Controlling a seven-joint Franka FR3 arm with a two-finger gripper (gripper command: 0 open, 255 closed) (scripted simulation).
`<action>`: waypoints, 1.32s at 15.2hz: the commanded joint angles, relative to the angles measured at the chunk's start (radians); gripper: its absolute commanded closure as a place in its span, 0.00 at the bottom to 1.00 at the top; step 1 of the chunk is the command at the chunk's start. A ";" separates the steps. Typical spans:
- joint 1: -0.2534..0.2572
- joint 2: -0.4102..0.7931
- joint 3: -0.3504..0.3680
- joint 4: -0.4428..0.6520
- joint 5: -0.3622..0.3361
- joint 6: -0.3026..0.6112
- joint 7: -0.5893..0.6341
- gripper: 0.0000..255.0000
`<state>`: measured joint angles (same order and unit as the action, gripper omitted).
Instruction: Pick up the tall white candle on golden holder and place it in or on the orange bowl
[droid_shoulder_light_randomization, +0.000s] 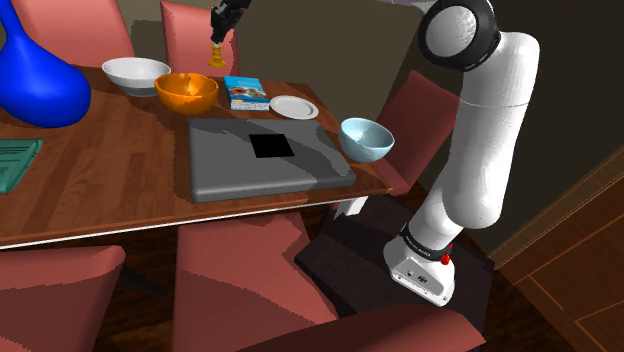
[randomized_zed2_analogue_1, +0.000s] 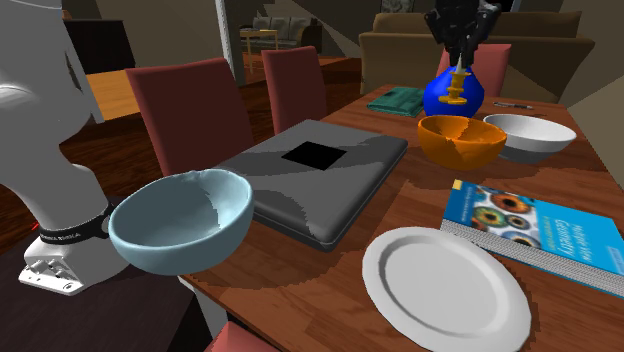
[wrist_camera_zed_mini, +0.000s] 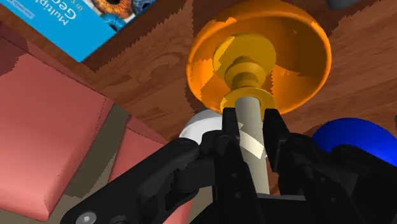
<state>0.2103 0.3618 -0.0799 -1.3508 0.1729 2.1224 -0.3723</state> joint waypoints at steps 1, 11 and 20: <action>0.012 0.097 0.005 0.147 -0.008 -0.046 0.032 1.00; 0.037 0.378 0.013 0.540 -0.024 -0.152 0.098 1.00; 0.045 0.326 0.014 0.326 -0.018 0.009 0.079 1.00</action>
<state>0.2553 0.6953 -0.0658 -0.9964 0.1535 2.1099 -0.2903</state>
